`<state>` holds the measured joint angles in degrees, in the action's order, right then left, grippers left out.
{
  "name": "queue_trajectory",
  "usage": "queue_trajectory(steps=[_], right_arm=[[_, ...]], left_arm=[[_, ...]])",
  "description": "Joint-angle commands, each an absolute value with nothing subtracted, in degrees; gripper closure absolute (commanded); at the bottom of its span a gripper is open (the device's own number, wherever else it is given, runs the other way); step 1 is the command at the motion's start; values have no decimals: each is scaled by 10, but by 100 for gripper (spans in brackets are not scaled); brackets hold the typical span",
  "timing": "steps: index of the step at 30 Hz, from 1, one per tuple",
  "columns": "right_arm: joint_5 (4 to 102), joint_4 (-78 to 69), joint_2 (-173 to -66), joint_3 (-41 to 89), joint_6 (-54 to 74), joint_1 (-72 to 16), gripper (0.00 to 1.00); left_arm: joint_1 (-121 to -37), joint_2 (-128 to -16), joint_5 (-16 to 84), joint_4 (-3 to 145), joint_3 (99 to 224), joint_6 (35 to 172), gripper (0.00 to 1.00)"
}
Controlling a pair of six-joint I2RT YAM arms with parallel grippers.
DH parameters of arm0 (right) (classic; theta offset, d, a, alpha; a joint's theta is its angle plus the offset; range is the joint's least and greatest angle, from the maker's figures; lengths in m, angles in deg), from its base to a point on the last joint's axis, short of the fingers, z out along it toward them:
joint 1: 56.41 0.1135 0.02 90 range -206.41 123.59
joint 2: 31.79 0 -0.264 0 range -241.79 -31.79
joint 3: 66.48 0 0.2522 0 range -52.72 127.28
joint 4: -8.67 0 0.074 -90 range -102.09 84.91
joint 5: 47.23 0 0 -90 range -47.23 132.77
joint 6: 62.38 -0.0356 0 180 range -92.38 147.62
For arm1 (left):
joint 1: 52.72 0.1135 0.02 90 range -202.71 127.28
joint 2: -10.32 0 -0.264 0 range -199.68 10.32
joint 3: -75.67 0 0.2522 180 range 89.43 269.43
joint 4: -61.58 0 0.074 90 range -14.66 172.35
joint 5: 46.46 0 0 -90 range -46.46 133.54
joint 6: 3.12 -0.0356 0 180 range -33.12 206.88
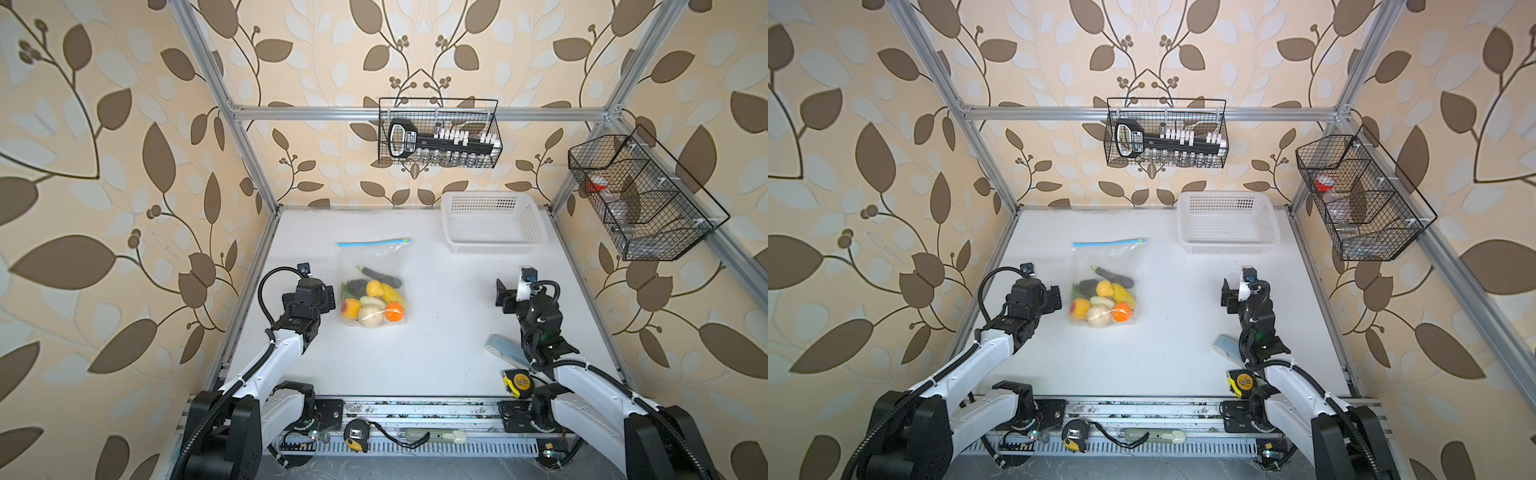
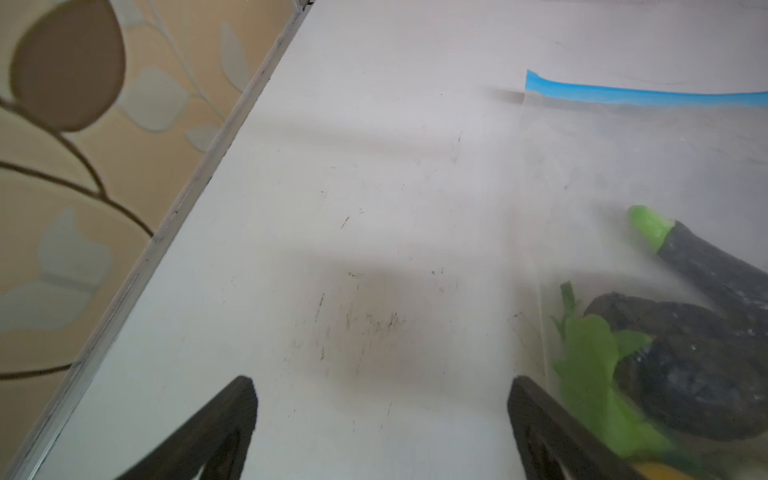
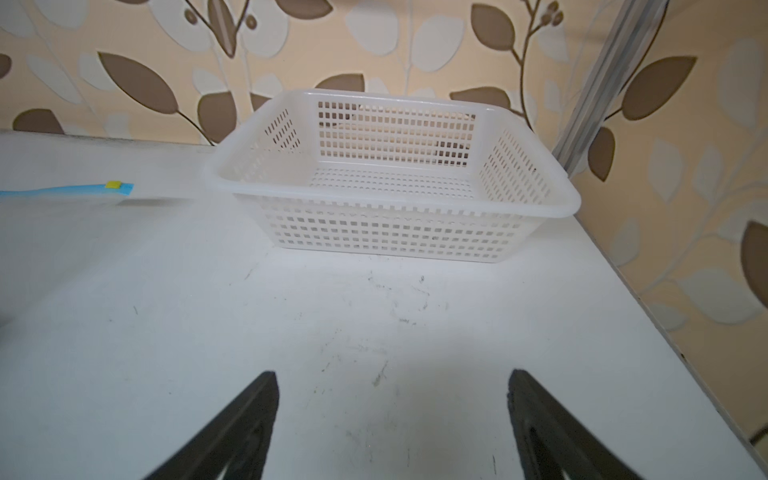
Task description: Place the food in the zip-top bag and seal the zipper
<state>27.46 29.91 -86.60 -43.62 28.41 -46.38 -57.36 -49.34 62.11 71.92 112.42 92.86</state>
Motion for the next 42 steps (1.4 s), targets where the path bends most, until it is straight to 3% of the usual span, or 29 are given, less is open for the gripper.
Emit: queue_trajectory(steps=[1, 14, 20, 23, 26, 42], right_arm=[[240, 433, -881, -470, 316, -461, 13], [232, 613, -1037, -480, 331, -458, 13], [263, 562, -1043, -455, 302, -489, 10], [295, 561, -1060, -450, 284, -513, 0], [300, 609, -1098, -452, 283, -517, 0], [354, 542, -1100, -419, 268, -545, 0]], left_arm=[[-557, -517, 548, 570, 1115, 880, 5], [-523, -654, 515, 357, 1090, 886, 6], [-522, -716, 470, 321, 1098, 864, 7], [-520, -740, 469, 303, 1095, 864, 7], [-516, -747, 474, 318, 1105, 871, 6], [-497, -773, 465, 367, 1144, 891, 1]])
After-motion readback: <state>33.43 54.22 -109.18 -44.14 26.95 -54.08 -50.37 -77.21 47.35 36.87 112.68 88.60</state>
